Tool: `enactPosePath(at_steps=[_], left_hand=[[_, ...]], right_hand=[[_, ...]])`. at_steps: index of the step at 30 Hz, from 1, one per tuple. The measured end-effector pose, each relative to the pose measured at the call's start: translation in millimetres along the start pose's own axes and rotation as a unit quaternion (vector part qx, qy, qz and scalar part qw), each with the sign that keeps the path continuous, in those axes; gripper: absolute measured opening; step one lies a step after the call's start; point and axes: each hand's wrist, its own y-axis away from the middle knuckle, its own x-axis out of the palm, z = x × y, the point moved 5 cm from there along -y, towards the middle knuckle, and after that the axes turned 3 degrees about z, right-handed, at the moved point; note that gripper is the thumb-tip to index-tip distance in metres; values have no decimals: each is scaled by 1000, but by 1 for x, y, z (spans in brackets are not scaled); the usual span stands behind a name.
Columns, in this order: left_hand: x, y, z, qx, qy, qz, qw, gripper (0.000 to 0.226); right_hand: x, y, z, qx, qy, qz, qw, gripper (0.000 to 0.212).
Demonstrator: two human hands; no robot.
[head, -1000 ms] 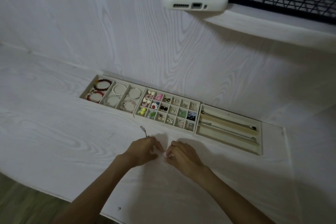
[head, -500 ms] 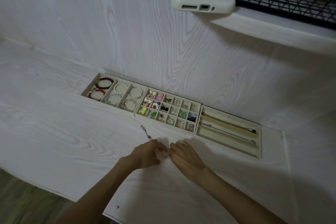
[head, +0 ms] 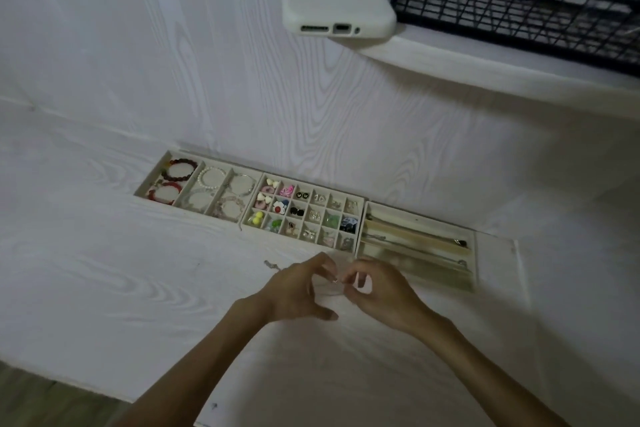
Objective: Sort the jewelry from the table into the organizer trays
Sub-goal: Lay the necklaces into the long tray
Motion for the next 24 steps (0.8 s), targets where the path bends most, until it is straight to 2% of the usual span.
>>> enactPosePath(at_steps=[4, 7, 9, 14, 24], left_hand=[[-9, -12, -39, 47, 38, 44, 997, 46], [-19, -19, -63, 86, 36, 31, 995, 18], [-27, -24, -81, 109, 51, 17, 993, 10], [-39, -37, -111, 150, 44, 13, 988, 8], [-43, -74, -121, 144, -40, 6, 989, 8]], right_hand=[[-38, 13, 8, 17, -59, -3, 998, 3], [-75, 29, 17, 2, -76, -42, 996, 8], [-99, 45, 17, 5, -89, -69, 994, 10], [-143, 78, -2, 42, -133, -135, 981, 7], [-184, 107, -35, 80, -164, -240, 953, 6]])
